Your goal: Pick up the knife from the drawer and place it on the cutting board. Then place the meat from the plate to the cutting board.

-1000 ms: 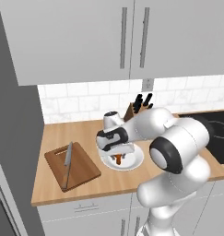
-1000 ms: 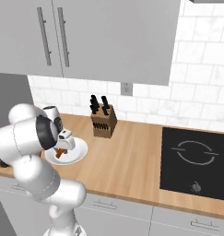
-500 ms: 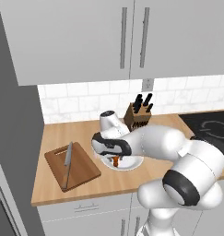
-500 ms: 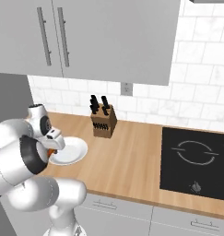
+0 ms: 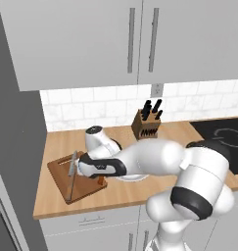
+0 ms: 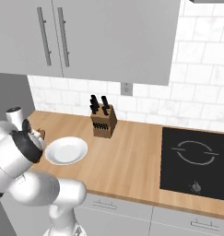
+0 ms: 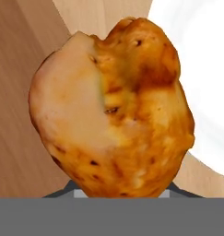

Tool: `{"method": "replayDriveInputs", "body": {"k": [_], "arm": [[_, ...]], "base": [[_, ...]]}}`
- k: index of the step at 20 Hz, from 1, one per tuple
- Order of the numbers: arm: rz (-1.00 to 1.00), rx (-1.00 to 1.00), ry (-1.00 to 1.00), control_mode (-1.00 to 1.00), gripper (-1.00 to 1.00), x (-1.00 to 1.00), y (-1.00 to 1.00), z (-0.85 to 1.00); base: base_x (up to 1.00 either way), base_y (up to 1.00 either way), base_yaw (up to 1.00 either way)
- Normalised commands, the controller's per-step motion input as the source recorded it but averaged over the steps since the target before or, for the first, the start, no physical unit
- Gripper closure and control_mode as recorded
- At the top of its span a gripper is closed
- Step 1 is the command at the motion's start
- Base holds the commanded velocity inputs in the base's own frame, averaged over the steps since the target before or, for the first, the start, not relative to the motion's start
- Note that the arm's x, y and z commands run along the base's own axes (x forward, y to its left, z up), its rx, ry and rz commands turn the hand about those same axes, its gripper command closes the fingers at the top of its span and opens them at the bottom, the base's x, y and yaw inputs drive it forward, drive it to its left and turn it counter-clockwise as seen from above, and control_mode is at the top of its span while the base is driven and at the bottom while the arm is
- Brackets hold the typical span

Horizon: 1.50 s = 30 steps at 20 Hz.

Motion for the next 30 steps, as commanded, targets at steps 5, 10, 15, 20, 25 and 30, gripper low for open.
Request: {"method": "replayDriveInputs", "body": {"k": [5, 10, 15, 20, 25, 30], "arm": [[0.00, 0.00, 0.02, -1.00, 1.00, 0.33, 0.74, 0.00], [0.00, 0.00, 0.00, -1.00, 1.00, 0.16, 0.33, -0.01], [0.00, 0.00, 0.00, -1.00, 1.00, 0.00, 0.00, -0.15], [0.00, 0.00, 0.00, -1.00, 1.00, -0.03, 0.00, -0.23], [0.00, 0.00, 0.00, -1.00, -1.00, -0.02, 0.00, -0.34], [0.00, 0.00, 0.00, -1.00, -1.00, -0.03, 0.00, -0.18]], "base": [[0.00, 0.00, 0.00], [0.00, 0.00, 0.00], [0.00, 0.00, 0.00], [0.00, 0.00, 0.00], [0.00, 0.00, 0.00], [0.00, 0.00, 0.00]]}}
